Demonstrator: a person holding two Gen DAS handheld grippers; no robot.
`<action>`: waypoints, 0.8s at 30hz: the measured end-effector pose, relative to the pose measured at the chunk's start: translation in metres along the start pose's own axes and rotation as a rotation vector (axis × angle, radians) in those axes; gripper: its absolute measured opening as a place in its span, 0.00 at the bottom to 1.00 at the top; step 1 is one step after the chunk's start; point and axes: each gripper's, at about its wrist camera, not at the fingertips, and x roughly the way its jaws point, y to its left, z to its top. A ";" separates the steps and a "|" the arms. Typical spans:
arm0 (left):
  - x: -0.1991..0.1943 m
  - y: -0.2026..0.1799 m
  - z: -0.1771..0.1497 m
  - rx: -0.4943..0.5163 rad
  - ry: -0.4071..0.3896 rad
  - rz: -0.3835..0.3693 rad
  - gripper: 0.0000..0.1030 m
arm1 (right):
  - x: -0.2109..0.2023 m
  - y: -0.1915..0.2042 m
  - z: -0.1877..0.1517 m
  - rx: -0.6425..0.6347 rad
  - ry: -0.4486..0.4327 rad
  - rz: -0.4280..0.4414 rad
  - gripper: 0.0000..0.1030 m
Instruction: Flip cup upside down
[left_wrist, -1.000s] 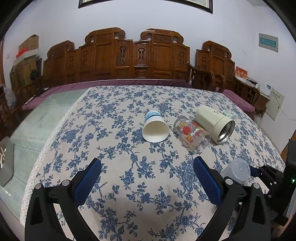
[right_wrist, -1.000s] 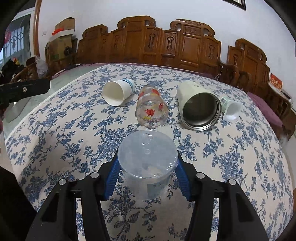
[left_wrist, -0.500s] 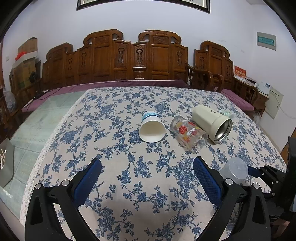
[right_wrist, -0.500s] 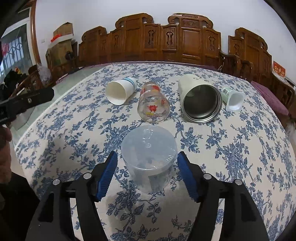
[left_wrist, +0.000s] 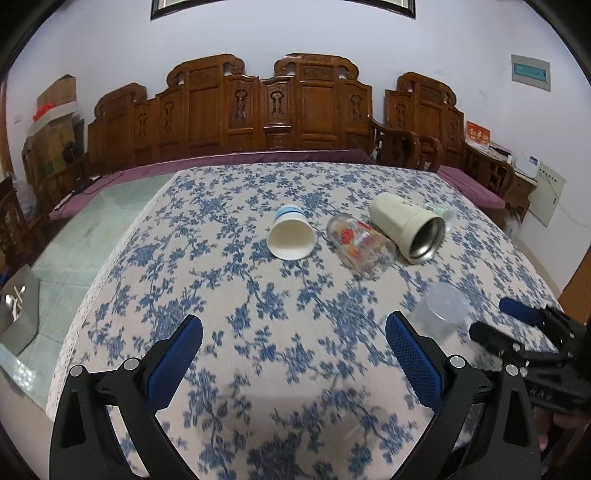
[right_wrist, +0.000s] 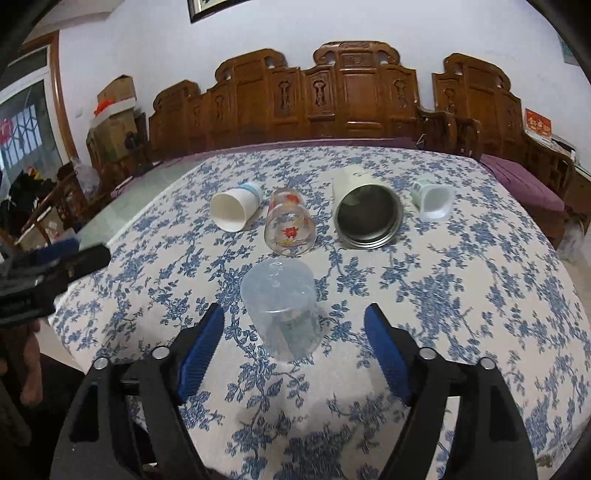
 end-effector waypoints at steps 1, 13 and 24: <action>-0.005 -0.002 -0.002 -0.001 0.006 -0.009 0.92 | -0.005 -0.001 -0.001 0.006 -0.006 -0.004 0.84; -0.069 -0.024 -0.019 -0.002 -0.017 -0.008 0.92 | -0.084 -0.004 -0.009 0.030 -0.090 -0.013 0.98; -0.139 -0.040 -0.013 0.007 -0.124 0.031 0.92 | -0.174 0.014 -0.001 -0.003 -0.228 -0.026 0.97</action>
